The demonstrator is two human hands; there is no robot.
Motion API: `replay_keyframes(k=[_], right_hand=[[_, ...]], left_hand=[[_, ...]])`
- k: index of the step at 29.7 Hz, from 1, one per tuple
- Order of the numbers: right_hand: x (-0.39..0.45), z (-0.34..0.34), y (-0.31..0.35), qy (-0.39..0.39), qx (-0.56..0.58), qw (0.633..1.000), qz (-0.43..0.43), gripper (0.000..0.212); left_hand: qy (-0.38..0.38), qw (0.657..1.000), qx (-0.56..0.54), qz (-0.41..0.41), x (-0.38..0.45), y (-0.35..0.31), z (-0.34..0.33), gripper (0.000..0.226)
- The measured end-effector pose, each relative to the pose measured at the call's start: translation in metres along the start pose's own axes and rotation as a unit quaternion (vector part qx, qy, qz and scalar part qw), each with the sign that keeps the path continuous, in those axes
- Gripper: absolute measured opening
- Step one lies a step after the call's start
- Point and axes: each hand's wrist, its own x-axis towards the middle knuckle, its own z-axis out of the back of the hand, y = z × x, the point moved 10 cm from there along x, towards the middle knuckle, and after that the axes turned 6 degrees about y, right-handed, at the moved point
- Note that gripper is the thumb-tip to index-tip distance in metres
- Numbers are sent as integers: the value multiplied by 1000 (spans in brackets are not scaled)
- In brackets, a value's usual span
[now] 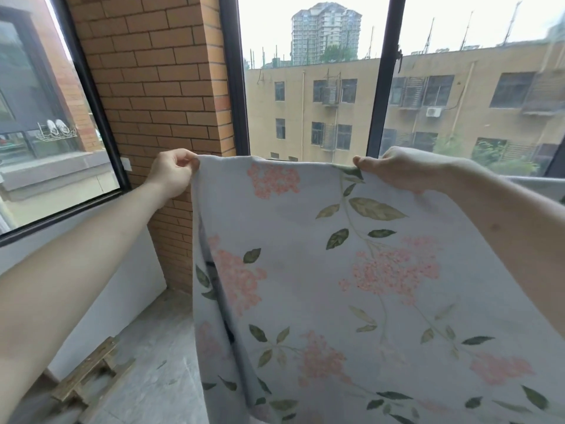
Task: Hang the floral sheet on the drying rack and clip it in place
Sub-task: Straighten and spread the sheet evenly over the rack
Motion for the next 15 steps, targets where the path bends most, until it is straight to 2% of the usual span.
replay_keyframes(k=[1,3,4,5,8,10,12,14,15], right_hand=[[1,0,2,-4,-7,1000,4,62],[3,0,3,-11,-20,1000,6,61],[2,0,3,-15,-27,1000,7,61],[2,1,2,-21,-34,999,8,62],[-1,2,1,-36,-62,997,19,64],[-3,5,-2,-60,-80,995,27,64],[-6,8,1,-92,-87,991,40,66],[-12,11,6,-140,-90,984,62,73],[-16,14,9,-170,-92,978,79,75]], left_hand=[[55,998,37,20,3,4,-13,15],[206,966,140,70,-6,13,-46,19],[242,953,161,85,-10,13,-53,20],[242,955,149,86,-8,7,-55,21],[135,990,6,45,-3,-36,-42,21],[134,991,-23,-12,-7,-76,-49,29],[192,979,2,-72,-20,-112,-68,40],[234,956,103,-142,-38,-137,-90,53],[229,943,165,-177,-45,-145,-98,57]])
